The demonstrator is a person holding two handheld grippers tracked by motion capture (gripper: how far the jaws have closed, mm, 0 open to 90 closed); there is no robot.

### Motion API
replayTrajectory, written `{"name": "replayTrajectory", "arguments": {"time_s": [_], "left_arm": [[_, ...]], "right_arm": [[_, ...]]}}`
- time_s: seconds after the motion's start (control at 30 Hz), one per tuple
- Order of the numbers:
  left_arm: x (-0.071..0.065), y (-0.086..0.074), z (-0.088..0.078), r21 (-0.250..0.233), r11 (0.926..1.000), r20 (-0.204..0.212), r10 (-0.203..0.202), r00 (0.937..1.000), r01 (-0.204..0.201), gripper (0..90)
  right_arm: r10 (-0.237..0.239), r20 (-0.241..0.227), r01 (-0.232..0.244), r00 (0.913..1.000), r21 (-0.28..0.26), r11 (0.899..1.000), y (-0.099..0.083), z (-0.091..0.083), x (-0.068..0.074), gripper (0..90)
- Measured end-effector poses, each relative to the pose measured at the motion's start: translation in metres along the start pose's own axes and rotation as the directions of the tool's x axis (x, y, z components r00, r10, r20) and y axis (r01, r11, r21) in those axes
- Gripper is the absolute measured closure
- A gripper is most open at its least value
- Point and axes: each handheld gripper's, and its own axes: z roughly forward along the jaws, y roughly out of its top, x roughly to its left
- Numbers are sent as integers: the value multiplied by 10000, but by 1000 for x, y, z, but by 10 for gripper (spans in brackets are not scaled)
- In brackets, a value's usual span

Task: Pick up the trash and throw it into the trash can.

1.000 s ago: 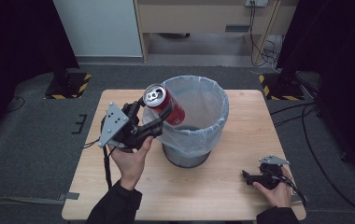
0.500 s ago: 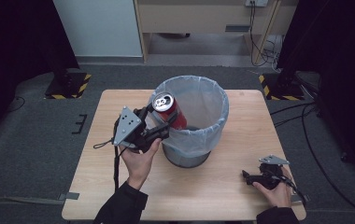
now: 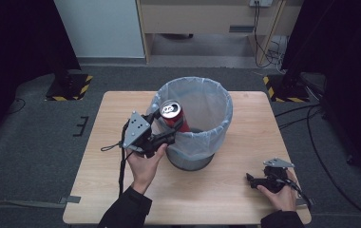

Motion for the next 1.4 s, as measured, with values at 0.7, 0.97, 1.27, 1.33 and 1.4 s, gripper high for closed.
{"name": "replayTrajectory", "arguments": {"time_s": [0.7, 0.97, 1.27, 1.33, 1.4], "left_arm": [[14, -26, -72, 723, 9972, -241, 226, 9995, -208, 237], [20, -55, -101, 1530, 9882, -449, 109, 9989, -39, 206], [22, -88, -114, 2634, 9647, -569, 128, 9983, 27, 185], [22, -96, -115, 2890, 9573, -554, 111, 9984, 54, 181], [23, -105, -116, 3243, 9459, -602, 118, 9981, 84, 180]], "right_arm": [[-9, -4, 9, 10000, 1, 10000, 0, 0, 0, 4], [-7, 2, 7, 10000, -1, 10000, 0, 0, 0, 4], [-3, 3, 3, 10000, -3, 10000, 0, 0, 0, 4], [17, 9, -17, 10000, 0, 10000, 0, 0, 0, 4], [21, 9, -21, 10000, 1, 10000, 0, 0, 0, 4]]}}
